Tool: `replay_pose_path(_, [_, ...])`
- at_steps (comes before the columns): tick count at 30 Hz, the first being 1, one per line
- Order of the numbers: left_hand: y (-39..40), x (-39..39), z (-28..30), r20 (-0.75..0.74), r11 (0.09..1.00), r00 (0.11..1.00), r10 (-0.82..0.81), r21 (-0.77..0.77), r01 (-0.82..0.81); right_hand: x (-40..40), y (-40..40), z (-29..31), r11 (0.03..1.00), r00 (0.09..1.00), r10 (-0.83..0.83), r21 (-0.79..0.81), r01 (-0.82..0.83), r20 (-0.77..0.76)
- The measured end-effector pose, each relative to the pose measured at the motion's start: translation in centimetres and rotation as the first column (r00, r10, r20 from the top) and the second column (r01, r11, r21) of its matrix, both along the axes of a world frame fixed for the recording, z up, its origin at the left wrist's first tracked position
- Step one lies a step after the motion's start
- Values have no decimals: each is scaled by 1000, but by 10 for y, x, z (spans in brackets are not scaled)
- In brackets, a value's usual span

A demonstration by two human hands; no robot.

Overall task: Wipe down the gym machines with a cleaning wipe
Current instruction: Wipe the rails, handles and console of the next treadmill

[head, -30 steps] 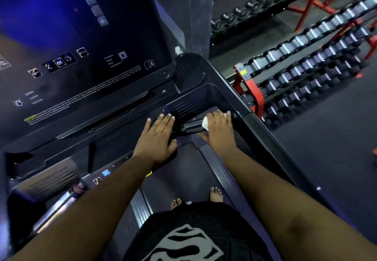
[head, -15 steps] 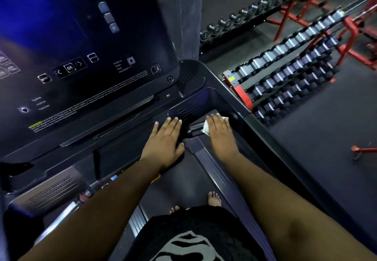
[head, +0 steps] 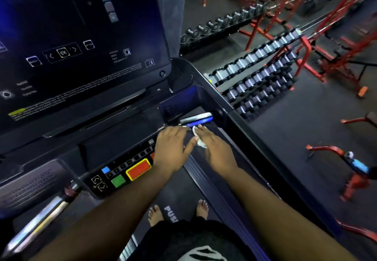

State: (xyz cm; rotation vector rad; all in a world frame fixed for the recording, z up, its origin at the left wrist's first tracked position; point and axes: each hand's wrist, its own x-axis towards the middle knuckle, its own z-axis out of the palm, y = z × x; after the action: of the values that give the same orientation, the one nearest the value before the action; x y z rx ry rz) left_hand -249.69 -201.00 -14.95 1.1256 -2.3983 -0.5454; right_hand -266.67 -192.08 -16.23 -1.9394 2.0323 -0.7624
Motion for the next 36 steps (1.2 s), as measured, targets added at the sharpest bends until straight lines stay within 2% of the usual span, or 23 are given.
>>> replay_pose_path(1, [14,-8,3,-58,987,997,48,154,-39,-3,11,1,1000,1000,-9,-18,9,-25])
replay_pose_path(2, [25,-17,7,-105,927,989,107,370,-61,-6,20,0,1000,998,-16,-25,14,-60])
replay_pose_path(3, [37,-25,11,-140,786,975,173,616,-51,-10,30,1,1000,995,-14,-22,12,-95])
replay_pose_path(4, [44,-33,14,-167,577,955,245,817,-5,-12,37,1,1000,991,-5,-14,3,-133])
replay_pose_path(5, [53,-40,16,-191,383,932,308,922,63,-17,46,2,1000,986,17,5,-16,-166])
replay_pose_path(6, [60,-46,14,-216,264,906,363,957,123,-20,54,2,999,980,41,15,-39,-195])
replay_pose_path(8, [76,-57,9,-270,192,847,457,960,203,-33,75,4,996,969,88,6,-89,-233])
replay_pose_path(10, [96,-71,5,-318,196,804,502,947,253,-54,100,4,992,967,116,-12,-122,-227])
replay_pose_path(13, [131,-102,-5,-329,251,823,462,939,234,-90,145,1,992,983,129,4,-129,-132])
replay_pose_path(14, [141,-110,-9,-333,269,831,447,935,230,-100,158,-2,991,990,130,37,-128,-55])
replay_pose_path(16, [174,-133,-17,-362,295,829,427,922,251,-123,195,-2,986,973,75,129,-105,219])
replay_pose_path(18, [214,-158,-23,-403,287,814,418,909,302,-147,234,-1,979,876,-97,203,-1,472])
replay_pose_path(19, [232,-168,-26,-421,274,803,422,903,330,-159,249,1,968,817,-189,242,62,545])
replay_pose_path(21, [270,-187,-32,-445,242,795,412,895,375,-179,279,6,918,699,-362,366,153,617])
replay_pose_path(23, [301,-204,-38,-451,246,804,388,891,381,-192,300,11,888,651,-424,429,164,630])
replay_pose_path(26, [334,-224,-45,-429,313,804,412,895,317,-207,324,15,885,713,-442,394,247,545])
replay_pose_path(28, [351,-235,-49,-404,382,820,406,890,249,-215,337,16,869,775,-472,371,328,421])
replay_pose_path(30, [363,-244,-54,-377,441,844,383,877,192,-223,346,14,859,852,-473,330,391,224])
replay_pose_path(32, [369,-251,-60,-331,482,872,361,867,129,-226,349,12,878,918,-395,289,382,-13])
replay_pose_path(34, [370,-257,-65,-271,507,896,352,860,60,-225,349,11,906,925,-299,237,352,-233])
replay_pose_path(36, [368,-262,-70,-220,521,909,354,854,4,-221,351,7,954,886,-223,95,284,-407])
